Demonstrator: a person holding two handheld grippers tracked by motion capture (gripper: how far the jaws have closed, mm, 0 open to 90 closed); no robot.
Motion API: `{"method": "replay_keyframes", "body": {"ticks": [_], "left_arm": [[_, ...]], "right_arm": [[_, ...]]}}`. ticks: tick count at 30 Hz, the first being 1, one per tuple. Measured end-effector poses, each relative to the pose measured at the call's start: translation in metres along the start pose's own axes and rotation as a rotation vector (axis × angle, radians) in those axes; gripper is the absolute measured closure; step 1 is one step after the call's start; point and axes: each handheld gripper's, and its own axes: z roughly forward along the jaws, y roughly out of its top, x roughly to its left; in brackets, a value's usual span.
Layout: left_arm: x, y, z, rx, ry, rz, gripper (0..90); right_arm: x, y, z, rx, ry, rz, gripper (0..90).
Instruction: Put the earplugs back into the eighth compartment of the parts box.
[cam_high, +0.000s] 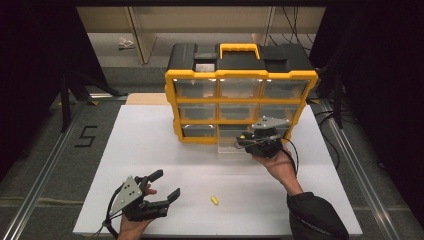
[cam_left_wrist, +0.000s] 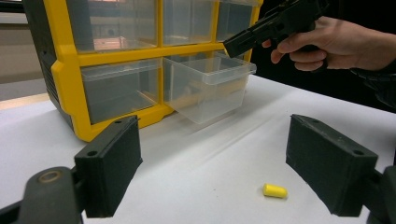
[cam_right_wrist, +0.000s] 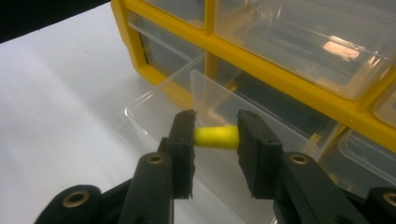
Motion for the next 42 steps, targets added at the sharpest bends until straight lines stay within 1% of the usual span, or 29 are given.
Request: {"method": "replay_keyframes", "body": {"ticks": [1,2,3,4,5,6,7,8,9,11,12,13,14,15,16,17,20,23,24,26,27,29,32,35,38,39,40,41,42], "left_arm": [[0.0,0.0,0.0,-0.001,-0.001,-0.001,17.5],[0.0,0.0,0.0,-0.001,-0.001,-0.001,17.5],[0.0,0.0,0.0,0.0,-0.002,-0.001,17.5],[0.0,0.0,0.0,0.002,-0.002,0.0,17.5],[0.0,0.0,0.0,0.001,-0.002,-0.001,17.6],[0.0,0.0,0.0,0.001,-0.002,-0.001,17.5],[0.0,0.0,0.0,0.001,-0.003,-0.002,17.5],[0.0,0.0,0.0,0.001,-0.003,-0.002,17.6],[0.0,0.0,0.0,0.002,-0.002,-0.002,17.5],[0.001,0.0,0.0,-0.001,0.0,-0.004,17.5],[0.001,0.0,0.0,-0.001,0.0,-0.004,17.6],[0.001,0.0,0.0,0.001,0.0,-0.003,17.6],[0.0,0.0,0.0,0.002,0.0,-0.004,17.5],[0.0,0.0,0.0,0.002,0.0,-0.005,17.5],[0.0,0.0,0.0,0.002,0.0,-0.005,17.5],[0.0,0.0,0.0,0.003,-0.001,-0.004,17.5],[0.001,0.0,0.0,0.001,0.0,-0.008,17.5],[0.001,0.0,-0.001,0.002,0.001,-0.009,17.5],[0.002,0.0,-0.001,0.002,0.001,-0.009,17.5],[0.002,0.0,-0.001,0.0,0.0,-0.01,17.5],[0.001,0.0,-0.001,0.002,-0.001,-0.009,17.5],[0.001,0.0,-0.001,-0.003,-0.001,-0.009,17.5],[0.001,0.0,-0.001,-0.005,-0.001,-0.009,17.5],[0.001,0.0,-0.001,-0.004,-0.001,-0.011,17.5],[0.001,0.0,-0.001,-0.005,0.0,-0.011,17.5],[0.002,0.0,-0.002,-0.005,0.002,-0.012,17.4],[0.002,0.0,-0.002,-0.005,0.002,-0.012,17.5],[0.002,0.0,-0.002,-0.006,0.002,-0.012,17.4],[0.002,0.0,-0.002,-0.006,0.002,-0.011,17.4]], "right_arm": [[-0.001,0.0,0.001,-0.001,-0.001,0.004,63.8],[-0.001,0.0,0.001,-0.001,-0.001,0.004,63.8],[-0.002,-0.001,0.003,-0.001,-0.006,0.022,58.4],[-0.002,-0.001,0.003,-0.001,-0.006,0.022,58.4],[-0.003,-0.001,0.004,-0.004,-0.012,0.036,51.8],[-0.003,-0.001,0.004,-0.004,-0.012,0.036,51.8],[-0.004,-0.001,0.003,-0.012,-0.02,0.048,44.0],[-0.004,-0.001,0.003,-0.012,-0.02,0.048,44.0],[-0.005,0.0,0.001,-0.037,-0.011,0.051,37.9],[-0.003,0.002,-0.003,-0.055,0.0,0.053,34.1],[-0.003,0.002,-0.003,-0.055,0.0,0.053,34.1],[-0.001,0.004,-0.005,-0.068,0.008,0.053,32.6],[0.001,0.006,-0.008,-0.08,0.022,0.056,31.8],[0.009,0.009,-0.012,-0.1,0.056,0.043,30.3],[0.009,0.009,-0.012,-0.1,0.056,0.043,30.3],[0.012,0.01,-0.013,-0.101,0.062,0.035,29.6],[0.025,0.015,-0.017,-0.109,0.094,-0.005,28.3],[0.037,0.017,-0.02,-0.101,0.117,-0.039,27.8],[0.044,0.018,-0.021,-0.098,0.121,-0.061,27.4],[0.047,0.018,-0.021,-0.096,0.128,-0.065,27.1],[0.051,0.018,-0.022,-0.088,0.141,-0.075,26.0],[0.055,0.018,-0.022,-0.082,0.146,-0.08,25.0],[0.056,0.017,-0.022,-0.082,0.154,-0.077,24.1],[0.06,0.016,-0.024,-0.081,0.178,-0.07,22.5],[0.063,0.015,-0.025,-0.08,0.192,-0.066,22.4],[0.067,0.013,-0.024,-0.079,0.211,-0.056,22.2],[0.067,0.013,-0.024,-0.079,0.211,-0.056,22.2],[0.071,0.011,-0.023,-0.067,0.22,-0.07,22.1],[0.071,0.011,-0.023,-0.067,0.22,-0.07,22.1]]}}
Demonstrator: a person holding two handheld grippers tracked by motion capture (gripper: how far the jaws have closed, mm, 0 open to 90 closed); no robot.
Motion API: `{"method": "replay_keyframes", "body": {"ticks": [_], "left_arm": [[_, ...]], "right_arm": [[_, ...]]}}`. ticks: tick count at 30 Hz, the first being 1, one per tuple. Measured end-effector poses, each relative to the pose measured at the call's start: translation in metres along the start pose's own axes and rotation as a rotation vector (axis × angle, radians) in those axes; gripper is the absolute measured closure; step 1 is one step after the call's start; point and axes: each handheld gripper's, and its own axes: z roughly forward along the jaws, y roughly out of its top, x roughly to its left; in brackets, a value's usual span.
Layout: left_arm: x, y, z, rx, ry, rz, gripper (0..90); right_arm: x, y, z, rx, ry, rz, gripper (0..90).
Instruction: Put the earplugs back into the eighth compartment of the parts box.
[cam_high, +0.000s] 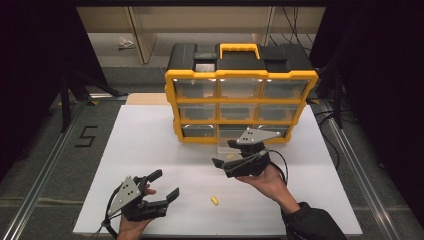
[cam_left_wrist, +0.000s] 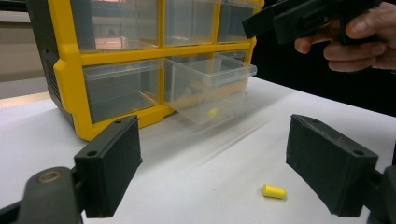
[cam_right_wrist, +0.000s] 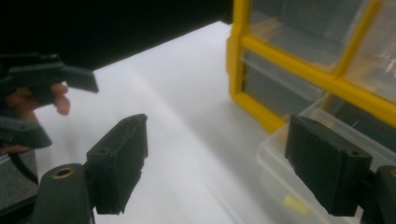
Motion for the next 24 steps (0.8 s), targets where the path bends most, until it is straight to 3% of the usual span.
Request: {"method": "replay_keyframes", "body": {"ticks": [9,24], "left_arm": [[0.0,0.0,0.0,-0.003,0.001,-0.002,17.5],[0.0,0.0,0.0,-0.001,0.001,0.001,17.5]], "right_arm": [[0.015,-0.007,0.005,0.03,0.045,-0.013,22.5],[0.027,-0.018,0.013,0.086,0.072,-0.026,22.8]]}}
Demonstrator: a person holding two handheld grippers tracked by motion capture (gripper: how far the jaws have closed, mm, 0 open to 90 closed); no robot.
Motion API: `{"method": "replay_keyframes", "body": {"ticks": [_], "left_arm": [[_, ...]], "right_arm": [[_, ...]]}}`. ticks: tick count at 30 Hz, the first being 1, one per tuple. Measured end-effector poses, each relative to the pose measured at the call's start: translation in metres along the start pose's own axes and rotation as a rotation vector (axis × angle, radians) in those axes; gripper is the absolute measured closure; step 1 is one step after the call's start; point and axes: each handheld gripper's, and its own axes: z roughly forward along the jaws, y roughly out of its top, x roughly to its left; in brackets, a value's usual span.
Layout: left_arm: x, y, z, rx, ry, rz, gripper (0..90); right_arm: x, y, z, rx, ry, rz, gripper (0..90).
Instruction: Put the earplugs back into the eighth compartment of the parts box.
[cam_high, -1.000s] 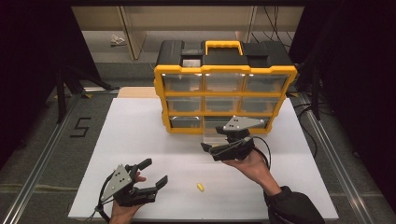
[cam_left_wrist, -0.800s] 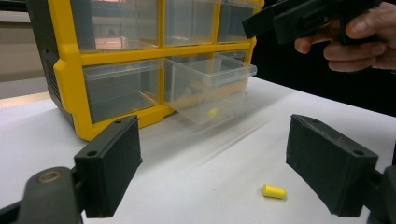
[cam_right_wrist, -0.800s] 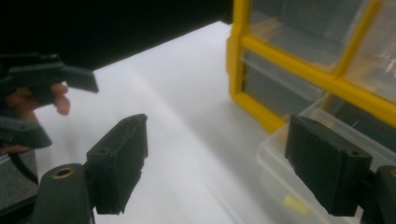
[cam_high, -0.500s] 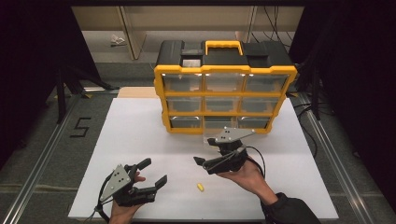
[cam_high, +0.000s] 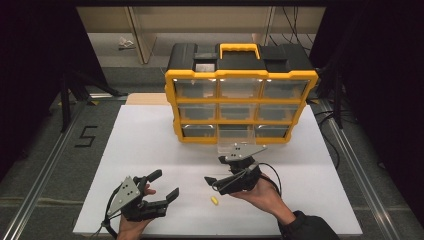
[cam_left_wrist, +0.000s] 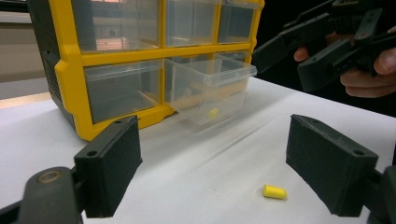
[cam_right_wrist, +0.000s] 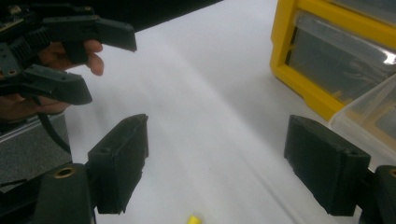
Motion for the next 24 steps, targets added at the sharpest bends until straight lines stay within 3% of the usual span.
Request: {"method": "replay_keyframes", "body": {"ticks": [6,15,24], "left_arm": [[0.0,0.0,0.0,-0.001,-0.001,-0.001,17.4],[0.0,0.0,0.0,0.002,0.0,0.001,17.5],[0.0,0.0,0.0,0.003,-0.003,0.001,17.5]], "right_arm": [[0.002,-0.004,0.005,0.039,0.005,0.001,23.2],[0.004,-0.015,0.021,0.165,0.004,-0.006,23.3],[0.004,-0.022,0.031,0.237,0.006,-0.02,23.8]]}}
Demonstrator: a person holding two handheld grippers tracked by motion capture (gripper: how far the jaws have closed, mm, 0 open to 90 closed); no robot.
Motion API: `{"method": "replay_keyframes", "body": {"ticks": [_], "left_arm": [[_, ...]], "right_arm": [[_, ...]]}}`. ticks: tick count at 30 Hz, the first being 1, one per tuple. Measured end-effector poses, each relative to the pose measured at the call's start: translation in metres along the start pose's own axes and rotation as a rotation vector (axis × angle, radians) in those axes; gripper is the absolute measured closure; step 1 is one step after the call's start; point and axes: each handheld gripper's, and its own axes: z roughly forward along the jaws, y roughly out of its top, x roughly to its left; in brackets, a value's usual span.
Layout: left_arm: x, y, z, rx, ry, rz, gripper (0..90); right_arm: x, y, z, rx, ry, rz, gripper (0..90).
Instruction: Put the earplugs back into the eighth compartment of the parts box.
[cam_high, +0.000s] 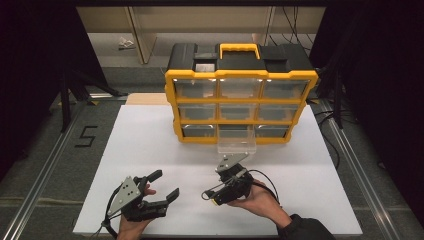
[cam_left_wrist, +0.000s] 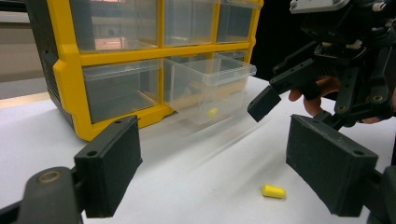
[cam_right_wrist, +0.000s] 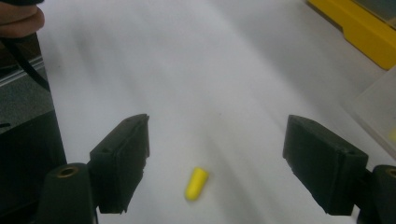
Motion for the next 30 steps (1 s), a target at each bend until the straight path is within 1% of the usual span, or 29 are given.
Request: {"method": "replay_keyframes", "body": {"ticks": [2,8,11,14,22,23,24,25,26,27,30], "left_arm": [[0.0,0.0,0.0,0.0,0.001,0.0,17.4],[0.0,0.0,0.0,-0.001,0.002,0.001,17.4],[0.0,0.0,0.0,0.0,0.003,0.001,17.5],[0.0,0.0,0.0,-0.001,0.003,0.001,17.5],[0.0,0.0,0.0,-0.001,0.003,0.001,17.5],[0.0,0.0,0.0,-0.001,0.003,0.002,17.5],[0.0,0.0,0.0,-0.001,0.003,0.002,17.5],[0.0,0.0,0.0,0.0,0.003,0.003,17.5],[0.0,0.0,0.0,0.0,0.003,0.003,17.5],[0.0,0.0,0.0,0.001,0.003,0.003,17.5],[0.0,0.0,0.0,0.0,0.003,0.003,17.5]], "right_arm": [[0.0,0.0,0.001,0.002,-0.001,-0.006,24.0],[0.001,-0.002,0.006,0.031,-0.006,-0.015,25.3],[0.002,-0.004,0.01,0.057,-0.005,-0.021,27.0],[0.002,-0.005,0.012,0.069,0.002,-0.023,28.0],[0.002,-0.009,0.021,0.128,0.013,-0.031,33.4],[0.002,-0.01,0.023,0.135,0.014,-0.046,35.8],[0.002,-0.01,0.023,0.135,0.014,-0.046,35.8],[0.002,-0.011,0.025,0.145,0.015,-0.057,38.5],[0.002,-0.011,0.025,0.145,0.015,-0.057,38.5],[0.002,-0.012,0.027,0.157,0.019,-0.056,41.0],[0.002,-0.013,0.029,0.172,0.025,-0.059,43.1]]}}
